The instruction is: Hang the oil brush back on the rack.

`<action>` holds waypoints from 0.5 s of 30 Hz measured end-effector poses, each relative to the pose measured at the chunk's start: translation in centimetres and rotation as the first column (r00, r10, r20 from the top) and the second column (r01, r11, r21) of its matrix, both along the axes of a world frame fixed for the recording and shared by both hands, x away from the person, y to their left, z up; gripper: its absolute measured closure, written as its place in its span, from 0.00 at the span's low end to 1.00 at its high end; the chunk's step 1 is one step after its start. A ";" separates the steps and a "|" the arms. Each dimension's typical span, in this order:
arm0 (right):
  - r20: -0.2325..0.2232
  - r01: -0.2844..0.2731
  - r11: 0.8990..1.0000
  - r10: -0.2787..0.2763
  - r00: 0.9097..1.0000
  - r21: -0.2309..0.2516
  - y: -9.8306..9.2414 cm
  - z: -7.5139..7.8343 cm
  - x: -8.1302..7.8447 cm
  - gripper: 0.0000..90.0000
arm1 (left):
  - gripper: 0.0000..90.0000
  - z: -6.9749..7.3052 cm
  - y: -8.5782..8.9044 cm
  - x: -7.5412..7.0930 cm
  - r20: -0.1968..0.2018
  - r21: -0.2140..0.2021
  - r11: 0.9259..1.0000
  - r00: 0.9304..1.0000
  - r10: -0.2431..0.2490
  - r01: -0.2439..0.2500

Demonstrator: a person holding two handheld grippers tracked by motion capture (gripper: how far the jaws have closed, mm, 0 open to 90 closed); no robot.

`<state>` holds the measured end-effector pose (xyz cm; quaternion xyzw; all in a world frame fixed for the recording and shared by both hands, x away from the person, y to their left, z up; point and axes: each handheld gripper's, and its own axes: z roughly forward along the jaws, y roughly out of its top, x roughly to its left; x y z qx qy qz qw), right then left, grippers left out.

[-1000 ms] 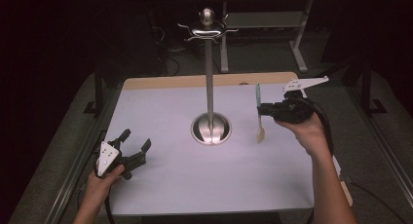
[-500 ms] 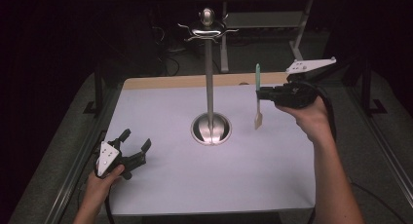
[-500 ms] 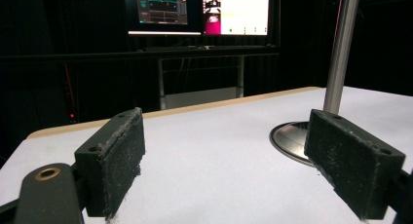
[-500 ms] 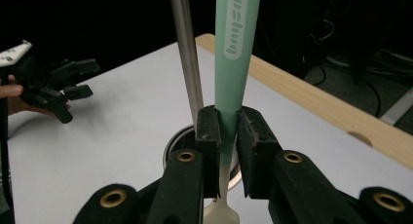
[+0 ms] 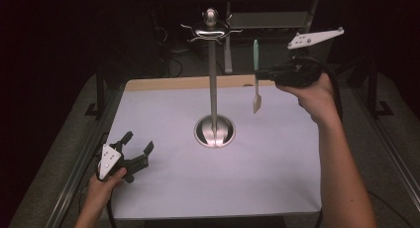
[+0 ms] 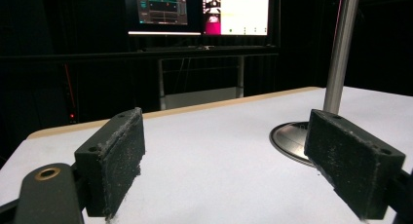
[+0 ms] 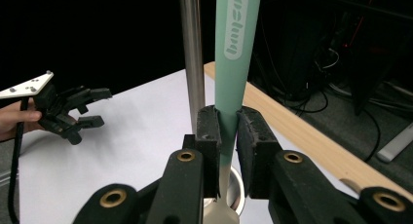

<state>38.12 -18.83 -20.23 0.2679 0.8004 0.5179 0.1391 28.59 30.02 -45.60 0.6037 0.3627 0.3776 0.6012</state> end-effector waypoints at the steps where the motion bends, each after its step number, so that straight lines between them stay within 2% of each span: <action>1: 0.005 0.000 1.000 0.000 1.000 -0.007 0.2 0.4 0.1 0.89 | 0.16 0.0 0.0 0.0 0.000 -0.001 1.000 1.000 0.000 0.000; 10: 0.020 -0.023 1.000 0.023 1.000 -0.014 1.2 2.2 0.9 0.89 | 0.16 0.0 0.0 0.0 0.001 0.000 1.000 1.000 0.000 0.000; 15: 0.014 -0.034 0.999 0.034 0.999 -0.018 1.7 2.5 1.4 0.89 | 0.16 0.0 0.0 0.0 0.001 0.001 1.000 1.000 0.000 0.000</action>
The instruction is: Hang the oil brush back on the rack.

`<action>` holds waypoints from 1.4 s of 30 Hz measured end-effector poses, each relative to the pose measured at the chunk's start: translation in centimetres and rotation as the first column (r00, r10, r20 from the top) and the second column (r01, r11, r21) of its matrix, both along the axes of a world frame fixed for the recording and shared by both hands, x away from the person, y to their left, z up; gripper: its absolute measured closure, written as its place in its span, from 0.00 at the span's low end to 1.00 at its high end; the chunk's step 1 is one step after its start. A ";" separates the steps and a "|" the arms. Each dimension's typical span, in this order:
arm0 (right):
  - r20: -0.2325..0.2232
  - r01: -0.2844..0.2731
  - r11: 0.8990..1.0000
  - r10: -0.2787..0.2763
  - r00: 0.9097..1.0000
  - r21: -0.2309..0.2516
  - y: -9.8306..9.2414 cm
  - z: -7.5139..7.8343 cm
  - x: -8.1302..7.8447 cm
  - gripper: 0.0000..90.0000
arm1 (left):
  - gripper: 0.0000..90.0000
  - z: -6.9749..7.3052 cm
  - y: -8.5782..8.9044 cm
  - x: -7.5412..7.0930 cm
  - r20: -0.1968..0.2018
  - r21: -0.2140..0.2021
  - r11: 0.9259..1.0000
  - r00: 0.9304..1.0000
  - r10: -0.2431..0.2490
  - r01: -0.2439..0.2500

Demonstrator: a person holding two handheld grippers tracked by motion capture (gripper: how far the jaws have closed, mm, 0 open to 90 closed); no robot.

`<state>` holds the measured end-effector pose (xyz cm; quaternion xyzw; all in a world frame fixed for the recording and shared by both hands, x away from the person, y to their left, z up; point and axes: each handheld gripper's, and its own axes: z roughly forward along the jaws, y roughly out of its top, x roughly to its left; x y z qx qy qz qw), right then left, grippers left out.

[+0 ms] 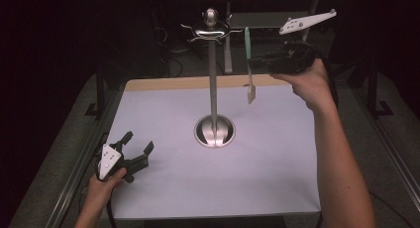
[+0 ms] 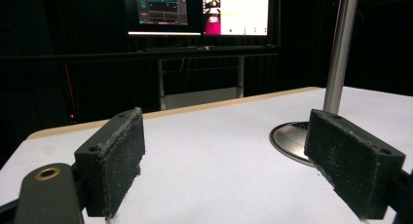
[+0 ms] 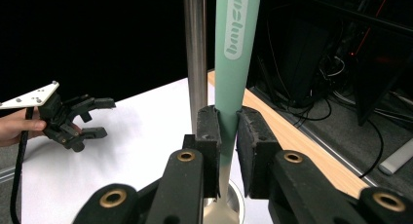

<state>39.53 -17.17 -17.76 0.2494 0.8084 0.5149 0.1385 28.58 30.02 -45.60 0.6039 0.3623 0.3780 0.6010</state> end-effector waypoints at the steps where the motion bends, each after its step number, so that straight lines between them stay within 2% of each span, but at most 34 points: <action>1: -0.002 -0.003 1.000 0.003 1.000 -0.001 0.1 0.0 0.0 0.89 | 0.16 0.0 0.0 0.0 0.001 -0.001 1.000 1.000 0.000 0.000; 13: -0.011 -0.014 1.000 0.014 1.000 -0.022 0.9 0.2 0.6 0.89 | 0.16 0.0 0.0 0.0 0.000 -0.003 1.000 1.000 0.000 0.000; 18: -0.015 -0.026 0.999 0.026 1.000 -0.033 1.3 0.1 0.4 0.89 | 0.16 0.0 0.0 0.0 0.000 -0.003 1.000 1.000 0.000 0.000; 19: -0.007 -0.033 0.999 0.033 0.999 -0.039 1.4 0.1 0.3 0.89 | 0.16 0.0 0.1 0.0 -0.003 0.012 1.000 1.000 0.000 0.000; 29: -0.014 -0.043 0.998 0.042 0.999 -0.042 1.4 0.1 0.1 0.89 | 0.16 0.0 0.1 0.0 -0.003 0.010 1.000 1.000 0.000 0.000; 37: -0.003 -0.050 0.997 0.050 0.999 -0.061 2.2 0.3 0.0 0.88 | 0.16 0.0 0.0 0.0 -0.001 0.002 1.000 1.000 0.000 0.000; 42: 0.003 -0.032 0.998 0.032 0.999 -0.050 2.1 0.2 -0.1 0.78 | 0.16 0.0 0.0 0.0 -0.002 0.004 1.000 1.000 0.000 0.000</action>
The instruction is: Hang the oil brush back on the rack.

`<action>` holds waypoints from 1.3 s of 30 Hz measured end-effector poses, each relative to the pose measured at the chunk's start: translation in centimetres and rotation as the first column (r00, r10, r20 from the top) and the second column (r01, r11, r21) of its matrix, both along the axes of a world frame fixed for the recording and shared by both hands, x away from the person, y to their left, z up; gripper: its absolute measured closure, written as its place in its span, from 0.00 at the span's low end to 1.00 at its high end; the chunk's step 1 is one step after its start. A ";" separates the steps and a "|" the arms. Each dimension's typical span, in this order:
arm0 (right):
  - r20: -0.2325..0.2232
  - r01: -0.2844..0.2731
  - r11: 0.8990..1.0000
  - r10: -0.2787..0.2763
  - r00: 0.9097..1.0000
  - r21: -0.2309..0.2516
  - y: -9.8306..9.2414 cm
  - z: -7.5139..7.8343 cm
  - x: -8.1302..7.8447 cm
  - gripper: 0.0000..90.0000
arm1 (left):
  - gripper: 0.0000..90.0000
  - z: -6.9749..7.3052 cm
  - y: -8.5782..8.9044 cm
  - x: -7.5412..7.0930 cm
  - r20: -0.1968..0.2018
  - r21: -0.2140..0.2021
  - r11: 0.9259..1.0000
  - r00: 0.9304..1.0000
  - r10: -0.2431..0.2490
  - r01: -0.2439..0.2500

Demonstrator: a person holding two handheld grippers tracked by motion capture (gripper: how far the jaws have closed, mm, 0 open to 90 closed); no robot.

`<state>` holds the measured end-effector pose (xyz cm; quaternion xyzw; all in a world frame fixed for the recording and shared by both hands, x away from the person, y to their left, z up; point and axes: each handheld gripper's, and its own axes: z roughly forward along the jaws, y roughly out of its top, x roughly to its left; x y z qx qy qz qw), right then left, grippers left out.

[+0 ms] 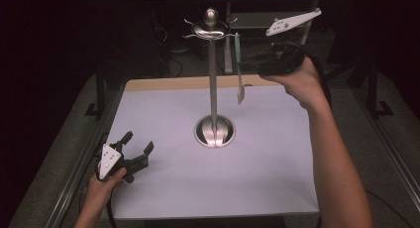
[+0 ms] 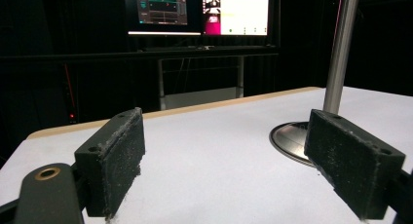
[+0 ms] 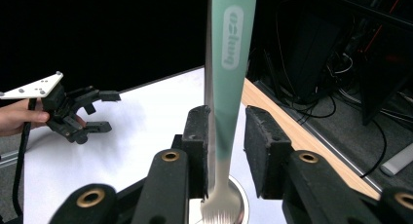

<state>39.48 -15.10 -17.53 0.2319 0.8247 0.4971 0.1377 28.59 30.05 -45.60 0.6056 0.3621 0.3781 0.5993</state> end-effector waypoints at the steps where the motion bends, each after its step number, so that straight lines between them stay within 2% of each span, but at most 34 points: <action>1: 0.001 0.000 1.000 0.000 1.000 0.001 -0.1 0.0 0.0 0.77 | 0.16 0.0 0.0 0.0 0.000 0.000 1.000 1.000 0.000 0.000; 8: -0.013 0.010 1.000 -0.009 1.000 0.013 -0.8 -0.8 -0.6 0.68 | 0.16 0.0 0.0 0.0 0.001 0.003 1.000 1.000 0.001 -0.001; 13: -0.020 0.032 0.999 -0.032 0.999 0.001 -1.4 -2.2 -0.9 0.61 | 0.16 0.0 0.0 0.0 0.001 -0.004 1.000 1.000 0.004 -0.004; 17: -0.021 0.065 0.998 -0.065 0.998 -0.008 -2.1 -4.0 -1.4 0.55 | 0.16 0.0 0.0 0.0 -0.001 -0.001 1.000 1.000 0.003 -0.003; 19: -0.025 0.070 0.997 -0.070 0.997 -0.012 -2.2 -4.3 -1.5 0.54 | 0.16 0.0 0.0 0.0 0.001 -0.002 1.000 1.000 0.003 -0.003; 20: -0.029 0.080 0.997 -0.080 0.996 -0.018 -2.4 -5.1 -1.7 0.53 | 0.16 0.0 0.0 0.0 0.001 -0.003 1.000 1.000 0.003 -0.003; 22: -0.024 0.080 0.997 -0.080 0.996 -0.020 -2.5 -5.4 -1.7 0.53 | 0.16 0.0 0.0 0.0 0.001 -0.004 1.000 1.000 0.003 -0.003; 25: -0.035 0.099 0.994 -0.100 0.994 -0.036 -3.0 -6.9 -2.0 0.50 | 0.16 0.0 0.0 0.0 0.001 -0.008 1.000 1.000 0.003 -0.003; 29: -0.044 0.105 0.993 -0.107 0.993 -0.047 -3.2 -8.0 -2.3 0.50 | 0.16 0.0 0.0 0.1 0.003 -0.004 1.000 1.000 0.002 -0.002; 30: -0.044 0.111 0.992 -0.114 0.993 -0.059 -3.4 -8.7 -2.4 0.49 | 0.16 0.0 0.0 0.1 0.003 -0.004 1.000 1.000 0.002 -0.002; 37: -0.071 0.124 0.990 -0.129 0.989 -0.066 -4.1 -10.8 -2.9 0.48 | 0.16 0.0 0.0 0.0 -0.001 -0.006 1.000 1.000 0.003 -0.003; 39: -0.066 0.132 0.989 -0.137 0.988 -0.067 -4.3 -11.5 -3.2 0.48 | 0.16 0.0 0.1 0.0 0.001 -0.002 1.000 1.000 0.003 -0.003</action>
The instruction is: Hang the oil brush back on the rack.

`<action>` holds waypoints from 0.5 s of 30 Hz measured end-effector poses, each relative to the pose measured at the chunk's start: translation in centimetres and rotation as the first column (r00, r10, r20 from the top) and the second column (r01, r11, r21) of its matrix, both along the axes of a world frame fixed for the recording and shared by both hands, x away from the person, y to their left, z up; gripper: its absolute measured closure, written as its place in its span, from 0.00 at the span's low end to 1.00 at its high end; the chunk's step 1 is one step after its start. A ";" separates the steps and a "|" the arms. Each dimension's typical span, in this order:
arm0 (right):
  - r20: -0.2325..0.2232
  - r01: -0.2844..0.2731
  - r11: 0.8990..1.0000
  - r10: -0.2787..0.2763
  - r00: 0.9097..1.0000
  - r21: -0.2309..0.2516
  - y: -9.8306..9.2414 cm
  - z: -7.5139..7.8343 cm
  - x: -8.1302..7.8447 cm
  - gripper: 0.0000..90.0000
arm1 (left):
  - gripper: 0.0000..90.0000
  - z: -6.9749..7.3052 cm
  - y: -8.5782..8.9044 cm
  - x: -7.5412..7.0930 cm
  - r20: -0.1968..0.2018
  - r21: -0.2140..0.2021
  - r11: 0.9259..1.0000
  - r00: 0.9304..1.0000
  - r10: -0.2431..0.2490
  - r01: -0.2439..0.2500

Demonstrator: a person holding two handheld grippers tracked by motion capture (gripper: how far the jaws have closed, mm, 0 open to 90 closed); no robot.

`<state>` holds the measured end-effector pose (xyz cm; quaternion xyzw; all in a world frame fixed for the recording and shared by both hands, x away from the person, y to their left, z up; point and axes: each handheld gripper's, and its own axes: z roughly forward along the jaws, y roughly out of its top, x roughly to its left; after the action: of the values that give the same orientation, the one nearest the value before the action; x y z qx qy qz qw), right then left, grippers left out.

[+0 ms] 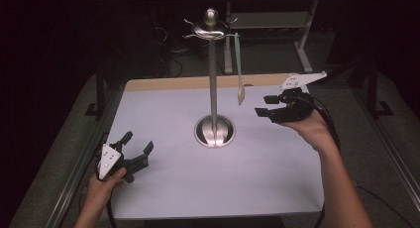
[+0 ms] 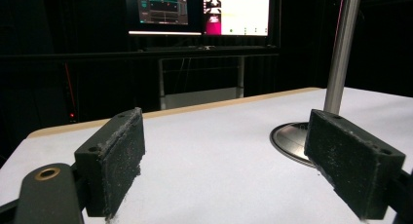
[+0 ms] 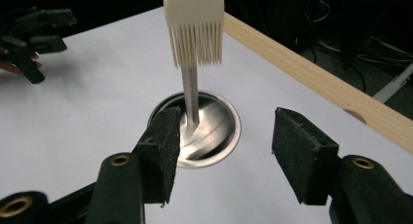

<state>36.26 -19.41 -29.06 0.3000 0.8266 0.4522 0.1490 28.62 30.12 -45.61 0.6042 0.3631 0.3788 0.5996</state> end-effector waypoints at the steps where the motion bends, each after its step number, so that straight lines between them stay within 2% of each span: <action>1: -0.002 0.002 1.000 -0.002 1.000 -0.003 -0.1 -0.3 -0.2 0.47 | 0.16 0.0 0.0 0.0 0.000 0.001 1.000 1.000 0.000 0.000; 8: -0.007 0.025 1.000 -0.025 1.000 -0.017 -0.8 -3.2 -1.5 0.44 | 0.16 0.0 0.1 0.0 -0.002 0.007 1.000 1.000 -0.002 0.002; 15: -0.019 0.057 0.998 -0.057 0.998 -0.005 -1.3 -6.0 -2.8 0.43 | 0.16 0.0 0.1 -0.1 -0.007 0.006 1.000 1.000 -0.002 0.002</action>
<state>33.45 -20.72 -35.05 0.3273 0.8201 0.4432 0.1545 28.54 30.25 -45.61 0.6076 0.3632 0.3772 0.5971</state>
